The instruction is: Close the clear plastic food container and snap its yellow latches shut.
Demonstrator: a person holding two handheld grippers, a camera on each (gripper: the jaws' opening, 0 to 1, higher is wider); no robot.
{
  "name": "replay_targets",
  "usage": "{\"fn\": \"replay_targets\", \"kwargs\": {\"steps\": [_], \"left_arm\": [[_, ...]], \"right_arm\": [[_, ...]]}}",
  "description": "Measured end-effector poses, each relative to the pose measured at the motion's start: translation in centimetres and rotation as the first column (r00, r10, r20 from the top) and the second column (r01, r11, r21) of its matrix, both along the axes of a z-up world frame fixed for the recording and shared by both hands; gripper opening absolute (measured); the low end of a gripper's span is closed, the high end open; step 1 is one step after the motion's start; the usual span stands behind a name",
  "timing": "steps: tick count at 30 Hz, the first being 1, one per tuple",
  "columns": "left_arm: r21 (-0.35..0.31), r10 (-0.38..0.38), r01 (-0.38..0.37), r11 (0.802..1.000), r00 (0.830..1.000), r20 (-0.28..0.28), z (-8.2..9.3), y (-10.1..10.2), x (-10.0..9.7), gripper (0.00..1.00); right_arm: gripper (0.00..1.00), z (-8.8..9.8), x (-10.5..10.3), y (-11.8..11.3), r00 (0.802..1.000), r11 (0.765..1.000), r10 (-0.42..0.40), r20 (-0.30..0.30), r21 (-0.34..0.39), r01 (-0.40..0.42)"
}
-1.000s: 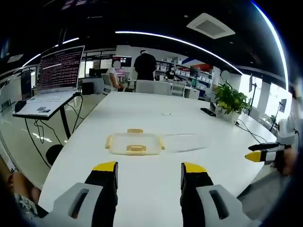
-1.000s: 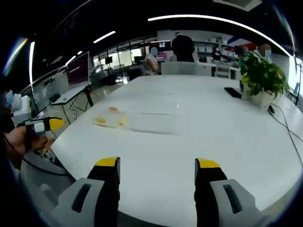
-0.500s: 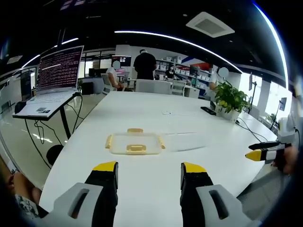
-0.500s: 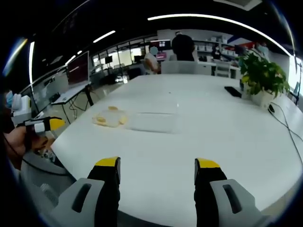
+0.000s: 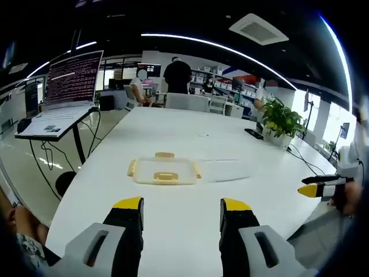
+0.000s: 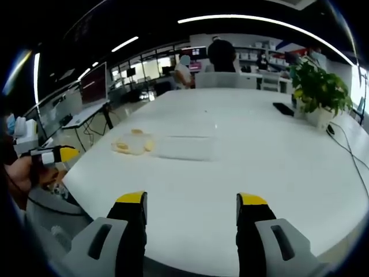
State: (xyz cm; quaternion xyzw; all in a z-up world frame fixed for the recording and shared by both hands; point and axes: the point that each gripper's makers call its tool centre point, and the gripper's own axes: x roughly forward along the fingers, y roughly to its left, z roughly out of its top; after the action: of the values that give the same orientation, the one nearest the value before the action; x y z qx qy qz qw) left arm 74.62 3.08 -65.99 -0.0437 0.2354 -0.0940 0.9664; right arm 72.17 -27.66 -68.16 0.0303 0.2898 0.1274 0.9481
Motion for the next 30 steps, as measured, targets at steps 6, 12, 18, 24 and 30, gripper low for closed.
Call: {"fn": "replay_targets", "kwargs": {"steps": [6,12,18,24,30], "left_arm": [[0.011,-0.013,0.013,1.0,1.0,-0.008,-0.1,-0.3,-0.1,0.48],[0.002,-0.006,0.006,1.0,1.0,-0.025,-0.3,-0.2,0.0,0.48],[0.008,-0.017,0.018,1.0,0.999,-0.032,-0.3,-0.4,0.2,0.48],[0.003,-0.026,0.026,1.0,0.999,-0.038,-0.5,-0.5,0.5,0.48],[-0.003,-0.041,0.04,0.999,0.998,-0.052,-0.9,-0.5,0.9,0.48]], "right_arm": [[0.59,0.1,0.1,0.1,1.0,1.0,0.007,-0.003,-0.009,-0.007],[0.59,0.6,0.6,0.7,1.0,1.0,0.013,0.001,-0.001,-0.013],[0.59,0.8,1.4,1.0,1.0,0.999,0.031,0.004,-0.013,-0.031],[0.59,0.5,2.1,0.8,0.998,0.997,0.058,-0.009,-0.042,-0.059],[0.59,0.4,2.8,0.7,0.996,0.994,0.086,-0.021,-0.062,-0.087]]}}
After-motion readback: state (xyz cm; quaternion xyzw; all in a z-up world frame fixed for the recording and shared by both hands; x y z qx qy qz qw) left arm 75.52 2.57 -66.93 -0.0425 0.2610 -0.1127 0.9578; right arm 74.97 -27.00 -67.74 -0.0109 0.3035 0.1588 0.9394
